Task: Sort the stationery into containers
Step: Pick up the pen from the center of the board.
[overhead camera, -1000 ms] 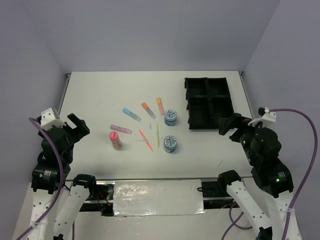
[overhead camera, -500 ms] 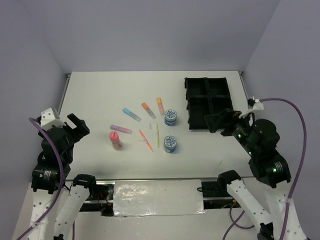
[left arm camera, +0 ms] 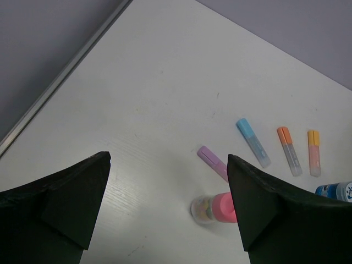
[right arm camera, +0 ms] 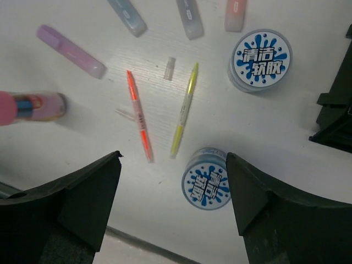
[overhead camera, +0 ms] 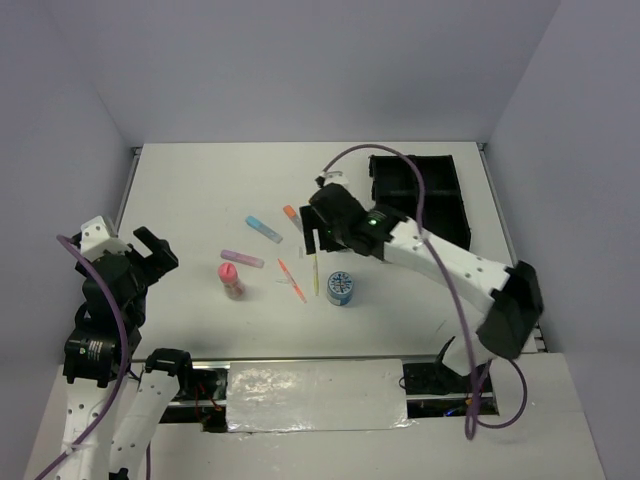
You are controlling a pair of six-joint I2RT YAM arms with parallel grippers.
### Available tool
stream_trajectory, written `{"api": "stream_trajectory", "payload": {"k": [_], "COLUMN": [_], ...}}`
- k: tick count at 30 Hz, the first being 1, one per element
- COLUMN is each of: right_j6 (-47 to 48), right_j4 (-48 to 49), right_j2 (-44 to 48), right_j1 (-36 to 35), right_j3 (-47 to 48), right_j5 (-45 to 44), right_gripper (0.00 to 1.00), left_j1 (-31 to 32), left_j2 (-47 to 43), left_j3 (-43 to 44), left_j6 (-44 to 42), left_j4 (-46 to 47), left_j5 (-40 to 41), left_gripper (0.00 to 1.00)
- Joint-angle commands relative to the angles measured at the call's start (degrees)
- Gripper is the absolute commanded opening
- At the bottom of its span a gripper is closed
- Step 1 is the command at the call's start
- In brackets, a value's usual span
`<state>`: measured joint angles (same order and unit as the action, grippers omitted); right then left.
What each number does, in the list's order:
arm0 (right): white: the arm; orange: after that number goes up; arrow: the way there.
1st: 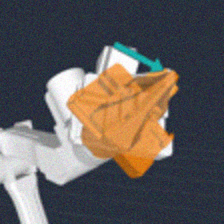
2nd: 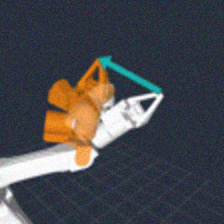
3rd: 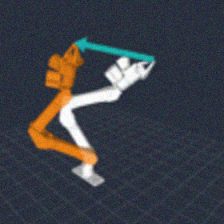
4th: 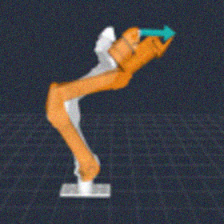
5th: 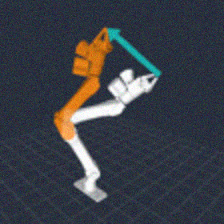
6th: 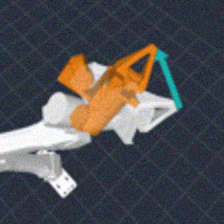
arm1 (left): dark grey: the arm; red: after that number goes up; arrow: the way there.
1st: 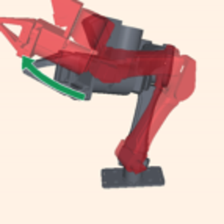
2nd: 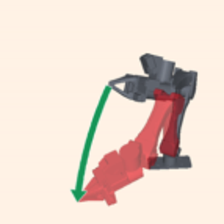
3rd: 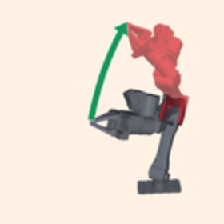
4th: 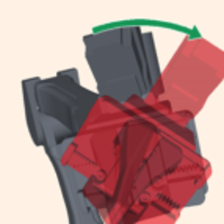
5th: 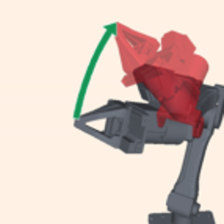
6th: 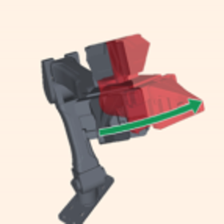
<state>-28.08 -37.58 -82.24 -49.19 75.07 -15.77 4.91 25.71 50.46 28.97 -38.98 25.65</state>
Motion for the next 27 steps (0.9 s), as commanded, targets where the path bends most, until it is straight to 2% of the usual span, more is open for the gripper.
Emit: {"api": "stream_trajectory", "payload": {"k": [1,4,9,16,27], "right_j6": [-0.2,0.0,-1.2,-3.8,-3.1], "right_j4": [-2.5,-2.2,-1.5,2.2,3.3], "right_j2": [-8.9,-15.7,-23.0,-25.5,-31.6], "right_j1": [-1.2,-0.9,-0.3,0.4,0.9], "right_j3": [7.6,10.4,11.4,6.1,7.0], "right_j5": [-5.1,-4.4,-3.0,-0.9,1.7], "right_gripper": [0.83,0.76,0.73,0.69,0.62], "left_j1": [-0.3,-0.3,-0.3,-0.3,-0.3], "left_j2": [0.4,0.5,0.4,0.0,-0.1], "left_j3": [-0.1,-0.3,-0.4,-0.4,-0.4], "left_j6": [0.8,0.7,0.5,0.5,0.4], "left_j4": [2.0,2.1,2.4,2.5,2.5], "left_j5": [-0.6,-0.8,-1.6,-1.9,-1.9], "left_gripper": [0.99,0.99,0.99,0.99,0.99]}}
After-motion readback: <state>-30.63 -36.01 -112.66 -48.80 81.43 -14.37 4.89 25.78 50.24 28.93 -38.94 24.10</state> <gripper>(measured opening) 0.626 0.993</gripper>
